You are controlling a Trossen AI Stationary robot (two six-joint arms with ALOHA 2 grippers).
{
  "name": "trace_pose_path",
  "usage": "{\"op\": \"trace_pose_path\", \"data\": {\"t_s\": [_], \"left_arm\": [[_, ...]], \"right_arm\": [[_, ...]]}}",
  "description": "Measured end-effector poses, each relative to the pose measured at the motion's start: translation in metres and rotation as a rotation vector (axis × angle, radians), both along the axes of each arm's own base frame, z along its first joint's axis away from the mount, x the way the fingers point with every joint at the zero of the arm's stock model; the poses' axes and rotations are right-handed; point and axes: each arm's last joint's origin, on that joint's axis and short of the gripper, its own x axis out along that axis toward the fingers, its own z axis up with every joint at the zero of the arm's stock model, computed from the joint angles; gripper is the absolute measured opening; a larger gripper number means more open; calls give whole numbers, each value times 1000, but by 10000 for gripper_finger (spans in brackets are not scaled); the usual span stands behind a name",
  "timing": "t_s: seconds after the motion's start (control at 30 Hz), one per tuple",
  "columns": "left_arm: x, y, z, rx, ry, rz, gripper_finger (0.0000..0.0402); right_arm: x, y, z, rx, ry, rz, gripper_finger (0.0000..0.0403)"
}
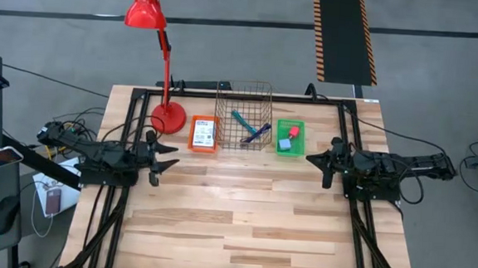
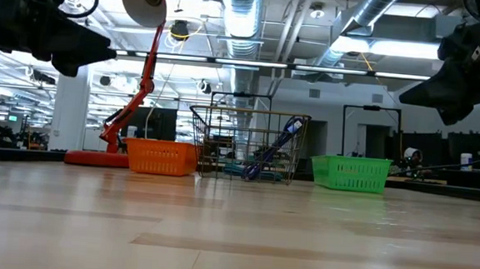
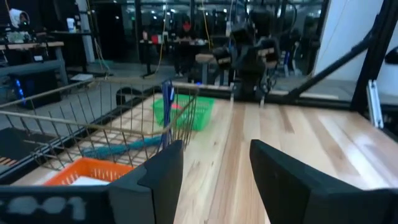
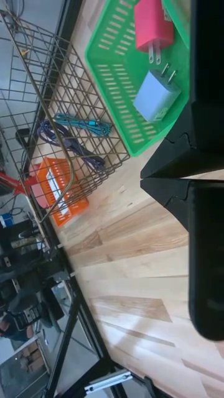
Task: Pick and place items into bin
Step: Return to Home Position
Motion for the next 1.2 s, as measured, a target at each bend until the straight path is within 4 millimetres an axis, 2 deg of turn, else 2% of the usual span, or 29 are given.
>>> {"op": "trace_pose_path", "data": {"t_s": [1.2], "left_arm": [[-2, 1, 2, -8, -23, 0, 176]], "right_arm": [[0, 0, 0, 0, -1, 0, 0]]}}
